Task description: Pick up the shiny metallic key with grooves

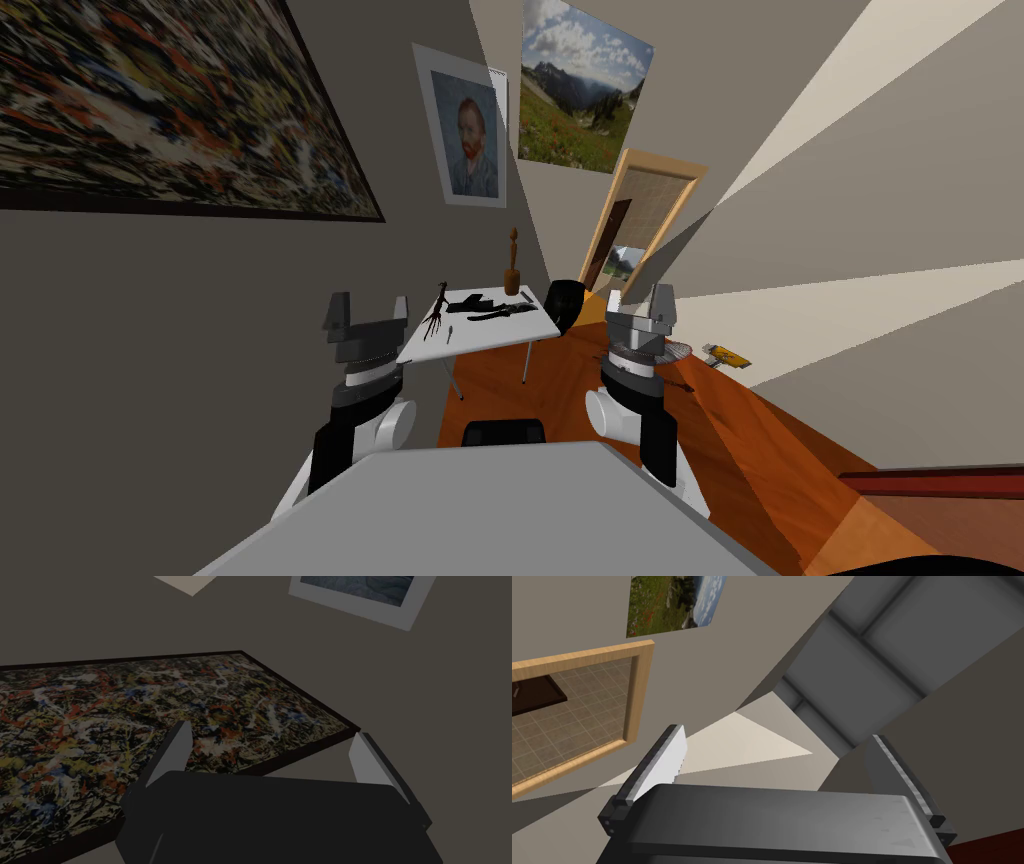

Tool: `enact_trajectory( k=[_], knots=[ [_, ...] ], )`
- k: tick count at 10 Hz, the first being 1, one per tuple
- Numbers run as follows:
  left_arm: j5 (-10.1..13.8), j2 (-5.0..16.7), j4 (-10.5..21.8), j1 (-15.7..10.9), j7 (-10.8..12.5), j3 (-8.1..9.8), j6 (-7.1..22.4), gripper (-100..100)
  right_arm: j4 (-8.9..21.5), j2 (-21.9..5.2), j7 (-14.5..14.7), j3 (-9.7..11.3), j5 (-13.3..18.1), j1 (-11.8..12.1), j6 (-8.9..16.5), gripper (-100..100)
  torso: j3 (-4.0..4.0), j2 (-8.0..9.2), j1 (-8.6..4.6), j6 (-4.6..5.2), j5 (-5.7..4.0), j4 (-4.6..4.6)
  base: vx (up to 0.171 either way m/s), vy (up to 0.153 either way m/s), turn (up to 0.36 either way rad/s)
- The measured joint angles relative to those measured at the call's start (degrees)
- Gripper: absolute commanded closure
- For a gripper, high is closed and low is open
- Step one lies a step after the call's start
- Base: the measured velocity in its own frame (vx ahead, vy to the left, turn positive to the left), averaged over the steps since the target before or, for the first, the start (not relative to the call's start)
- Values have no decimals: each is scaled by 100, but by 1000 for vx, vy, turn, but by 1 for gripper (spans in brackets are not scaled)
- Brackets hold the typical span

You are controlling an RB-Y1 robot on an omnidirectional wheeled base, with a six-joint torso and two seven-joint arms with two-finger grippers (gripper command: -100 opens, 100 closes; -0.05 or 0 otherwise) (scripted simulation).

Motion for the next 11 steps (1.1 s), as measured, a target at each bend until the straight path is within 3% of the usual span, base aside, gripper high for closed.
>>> enact_trajectory(
  k=[5,9,11],
  knots=[
    [97,581,216,-320,357,89,361,-100,0,0,0,0,0,0,0,0,-4,-6,-15,0,-3,-2,9,-38,39],
    [293,948,455,-768,970,283,1052,-100,0,1,0,0,0,0,0,0,-7,-12,-22,0,-5,-3,24,-62,69],
    [382,1033,737,-1097,1304,360,1399,-100,0,1,0,0,0,0,0,0,-8,-14,-25,0,-5,-3,19,-57,56]
  ],
)
